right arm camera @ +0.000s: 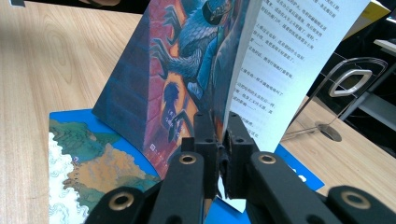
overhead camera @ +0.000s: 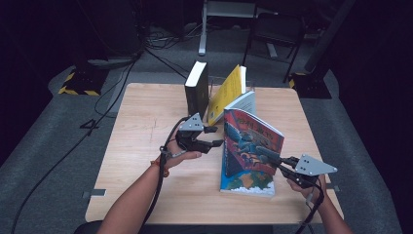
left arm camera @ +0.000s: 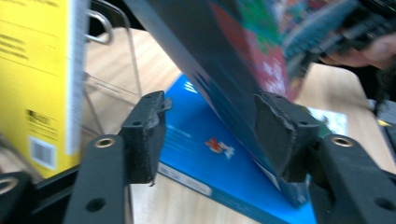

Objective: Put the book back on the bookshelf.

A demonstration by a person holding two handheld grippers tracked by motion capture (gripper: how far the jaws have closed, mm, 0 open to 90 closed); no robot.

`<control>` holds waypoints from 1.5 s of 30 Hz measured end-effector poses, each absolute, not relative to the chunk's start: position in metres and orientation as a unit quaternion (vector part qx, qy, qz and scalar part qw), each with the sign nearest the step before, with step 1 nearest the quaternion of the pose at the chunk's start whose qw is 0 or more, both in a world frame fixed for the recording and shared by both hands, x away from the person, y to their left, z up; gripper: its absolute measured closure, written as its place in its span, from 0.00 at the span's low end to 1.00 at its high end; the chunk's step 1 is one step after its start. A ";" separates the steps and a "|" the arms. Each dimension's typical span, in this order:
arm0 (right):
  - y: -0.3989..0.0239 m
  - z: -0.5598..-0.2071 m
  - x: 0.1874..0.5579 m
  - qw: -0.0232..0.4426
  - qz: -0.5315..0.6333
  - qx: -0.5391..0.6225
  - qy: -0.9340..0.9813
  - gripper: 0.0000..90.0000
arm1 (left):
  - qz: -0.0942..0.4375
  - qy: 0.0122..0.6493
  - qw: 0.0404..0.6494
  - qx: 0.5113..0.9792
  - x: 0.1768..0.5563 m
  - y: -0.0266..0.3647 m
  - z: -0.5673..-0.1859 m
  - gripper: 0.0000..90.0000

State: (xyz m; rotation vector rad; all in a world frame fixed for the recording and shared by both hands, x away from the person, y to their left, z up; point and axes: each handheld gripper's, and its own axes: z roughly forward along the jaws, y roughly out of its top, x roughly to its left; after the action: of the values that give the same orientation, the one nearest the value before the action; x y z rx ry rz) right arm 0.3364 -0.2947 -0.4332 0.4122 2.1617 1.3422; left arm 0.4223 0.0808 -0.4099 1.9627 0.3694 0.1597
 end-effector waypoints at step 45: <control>-0.290 -0.431 0.345 0.271 0.510 0.162 0.800 0.89 | 0.107 0.233 0.598 0.760 0.439 0.032 -0.368 0.73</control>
State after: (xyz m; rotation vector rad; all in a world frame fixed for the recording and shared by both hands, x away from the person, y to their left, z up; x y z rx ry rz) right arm 0.3452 -0.2900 -0.4308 0.4350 2.1555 1.3729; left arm 0.4390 0.0316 -0.3680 1.7631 0.5404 0.2483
